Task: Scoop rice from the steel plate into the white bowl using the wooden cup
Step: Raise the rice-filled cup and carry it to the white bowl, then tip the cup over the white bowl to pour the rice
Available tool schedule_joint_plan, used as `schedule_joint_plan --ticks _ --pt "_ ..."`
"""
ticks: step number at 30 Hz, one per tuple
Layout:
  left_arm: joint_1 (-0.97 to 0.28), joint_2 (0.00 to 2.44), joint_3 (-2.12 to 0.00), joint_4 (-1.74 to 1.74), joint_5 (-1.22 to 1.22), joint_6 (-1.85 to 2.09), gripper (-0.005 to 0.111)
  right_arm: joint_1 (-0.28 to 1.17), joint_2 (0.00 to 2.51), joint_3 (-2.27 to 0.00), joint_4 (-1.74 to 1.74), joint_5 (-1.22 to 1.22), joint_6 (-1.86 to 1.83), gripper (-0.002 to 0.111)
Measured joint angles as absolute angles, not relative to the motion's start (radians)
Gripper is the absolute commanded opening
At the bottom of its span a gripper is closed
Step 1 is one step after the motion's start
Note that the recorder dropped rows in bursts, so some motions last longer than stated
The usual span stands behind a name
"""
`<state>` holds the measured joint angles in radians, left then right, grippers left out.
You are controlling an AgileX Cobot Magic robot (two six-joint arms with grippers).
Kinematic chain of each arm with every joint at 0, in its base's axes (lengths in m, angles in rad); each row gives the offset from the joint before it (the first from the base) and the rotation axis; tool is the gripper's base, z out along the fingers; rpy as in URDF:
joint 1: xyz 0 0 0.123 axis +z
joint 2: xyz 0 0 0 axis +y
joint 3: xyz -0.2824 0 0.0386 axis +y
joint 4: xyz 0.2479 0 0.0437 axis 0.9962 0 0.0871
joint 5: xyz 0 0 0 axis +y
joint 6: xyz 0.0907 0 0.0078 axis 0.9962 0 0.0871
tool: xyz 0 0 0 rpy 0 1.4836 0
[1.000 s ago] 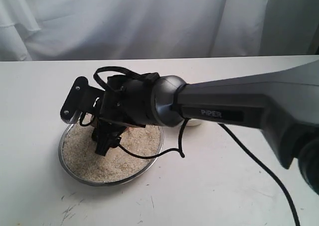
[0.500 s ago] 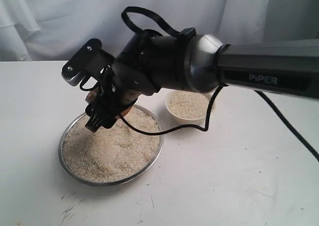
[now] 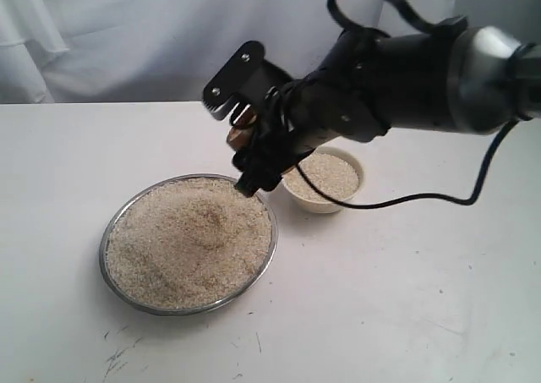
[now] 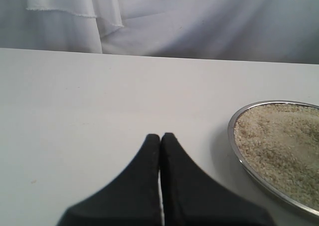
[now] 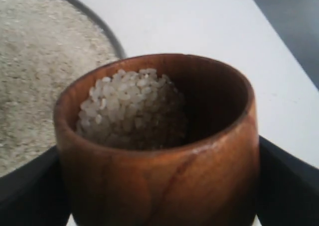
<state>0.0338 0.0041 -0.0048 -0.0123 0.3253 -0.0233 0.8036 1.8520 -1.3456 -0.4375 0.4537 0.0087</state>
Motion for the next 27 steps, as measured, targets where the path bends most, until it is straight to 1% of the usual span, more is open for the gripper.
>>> schedule_joint_plan --ticks 5,14,20,27 --pt "0.034 0.004 -0.005 -0.012 0.325 -0.023 0.0 0.716 1.8 -1.344 -0.456 0.462 -0.064 0.0" --pt "0.034 0.004 -0.005 -0.012 0.325 -0.023 0.0 0.629 1.795 -1.334 -0.518 0.512 -0.173 0.0" --pt "0.034 0.004 -0.005 -0.012 0.325 -0.023 0.0 0.593 1.812 -1.334 -0.584 0.513 -0.18 0.0" --pt "0.034 0.004 -0.005 -0.012 0.325 -0.023 0.0 0.593 1.875 -1.334 -0.625 0.513 -0.216 0.0"
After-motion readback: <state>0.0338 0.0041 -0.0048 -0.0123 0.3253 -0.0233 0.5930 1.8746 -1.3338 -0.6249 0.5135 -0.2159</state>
